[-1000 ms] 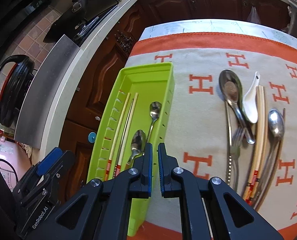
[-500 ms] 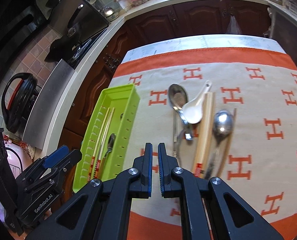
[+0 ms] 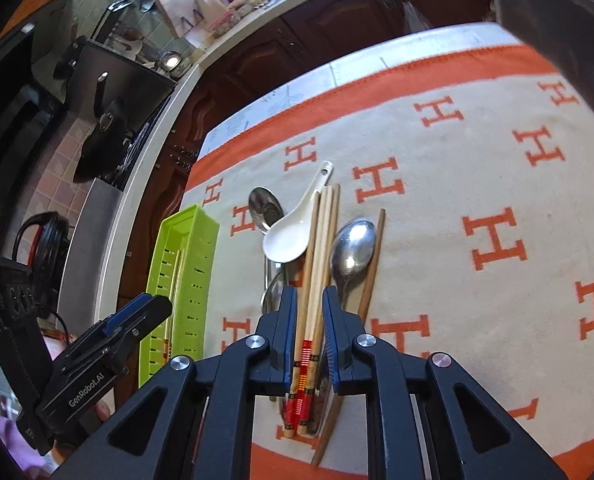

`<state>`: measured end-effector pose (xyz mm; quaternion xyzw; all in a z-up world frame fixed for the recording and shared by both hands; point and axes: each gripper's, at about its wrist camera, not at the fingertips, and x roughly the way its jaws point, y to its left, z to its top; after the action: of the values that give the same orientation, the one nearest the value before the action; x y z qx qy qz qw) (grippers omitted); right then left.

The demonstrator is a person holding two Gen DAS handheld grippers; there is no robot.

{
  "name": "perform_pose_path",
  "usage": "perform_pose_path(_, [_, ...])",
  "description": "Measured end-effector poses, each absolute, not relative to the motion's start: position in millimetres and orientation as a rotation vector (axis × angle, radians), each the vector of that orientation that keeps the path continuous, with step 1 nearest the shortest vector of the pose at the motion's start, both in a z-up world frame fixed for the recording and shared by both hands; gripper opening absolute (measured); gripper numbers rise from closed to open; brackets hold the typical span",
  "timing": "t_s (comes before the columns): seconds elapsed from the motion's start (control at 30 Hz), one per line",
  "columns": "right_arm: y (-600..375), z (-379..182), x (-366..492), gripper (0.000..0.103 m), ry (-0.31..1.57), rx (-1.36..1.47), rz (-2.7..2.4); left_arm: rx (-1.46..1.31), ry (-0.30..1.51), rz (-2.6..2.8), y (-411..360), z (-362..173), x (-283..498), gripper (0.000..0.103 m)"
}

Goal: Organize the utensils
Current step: 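Move the right tool back over the remaining utensil pile, then grasp the large metal spoon with the right tool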

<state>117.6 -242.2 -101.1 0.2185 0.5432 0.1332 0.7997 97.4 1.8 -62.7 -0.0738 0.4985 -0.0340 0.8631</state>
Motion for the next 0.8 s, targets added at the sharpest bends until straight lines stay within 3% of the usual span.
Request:
perform_pose_path(0.57, [-223.5,-172.0,160.4,0.014,1.244,0.510,0.330,-0.266,1.108,-0.104,-9.9,-94.7,152.4,0.046])
perform_pose_path(0.8, [-205.6,-173.2,166.2,0.031,1.212,0.470,0.333,-0.273,1.104,-0.106,-11.4,-93.9,161.4,0.046])
